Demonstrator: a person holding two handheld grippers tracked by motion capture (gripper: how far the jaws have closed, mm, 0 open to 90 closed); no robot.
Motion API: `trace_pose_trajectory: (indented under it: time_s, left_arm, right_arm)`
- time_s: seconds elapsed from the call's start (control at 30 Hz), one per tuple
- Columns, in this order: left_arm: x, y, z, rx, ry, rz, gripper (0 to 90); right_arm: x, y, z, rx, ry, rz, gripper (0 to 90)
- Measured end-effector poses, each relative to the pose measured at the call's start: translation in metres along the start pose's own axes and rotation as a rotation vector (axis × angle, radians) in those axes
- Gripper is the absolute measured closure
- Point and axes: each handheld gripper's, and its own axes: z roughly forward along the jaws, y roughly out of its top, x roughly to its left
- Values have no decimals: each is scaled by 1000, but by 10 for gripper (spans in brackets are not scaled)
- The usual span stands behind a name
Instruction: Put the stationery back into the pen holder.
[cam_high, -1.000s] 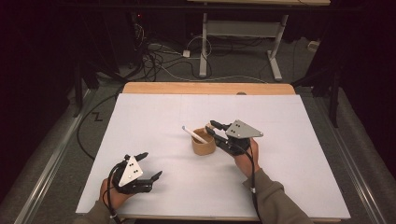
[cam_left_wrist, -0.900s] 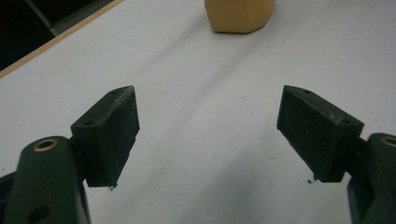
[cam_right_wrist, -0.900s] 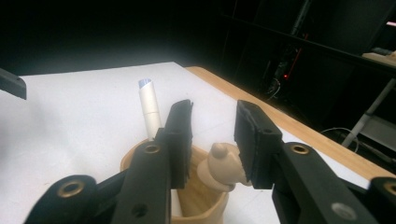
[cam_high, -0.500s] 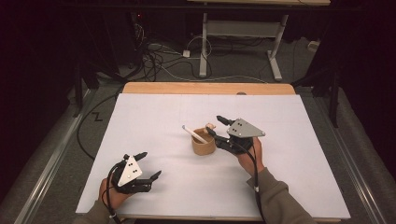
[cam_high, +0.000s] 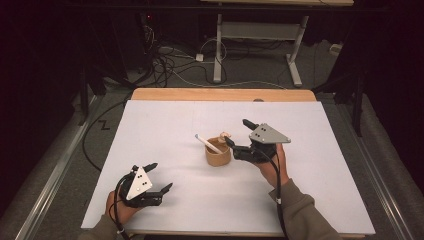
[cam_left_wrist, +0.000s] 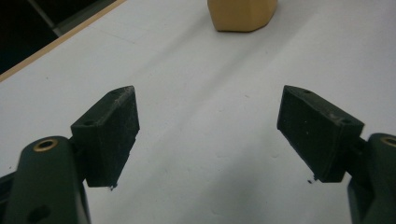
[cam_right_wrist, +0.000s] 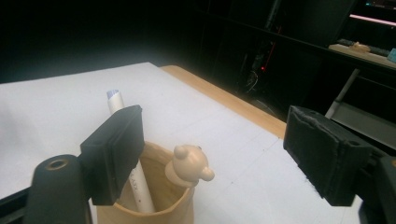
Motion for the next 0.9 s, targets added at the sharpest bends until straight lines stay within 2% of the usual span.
trace_pose_trajectory:
  time_s: [0.17,0.43,0.7,0.9]
  left_arm:
    - [0,0,-1,-1,1,6,201]
    - [0,0,-1,0,1,7,201]
    - [-1,1,-1,0,2,11,201]
    - [-1,1,-2,-1,2,14,202]
  right_arm:
    - [-6,1,-5,-14,-26,21,184]
    - [-9,5,-14,-18,-37,21,187]
    - [-10,7,-26,-10,-85,-26,194]
    - [-13,4,-37,18,-103,-59,192]
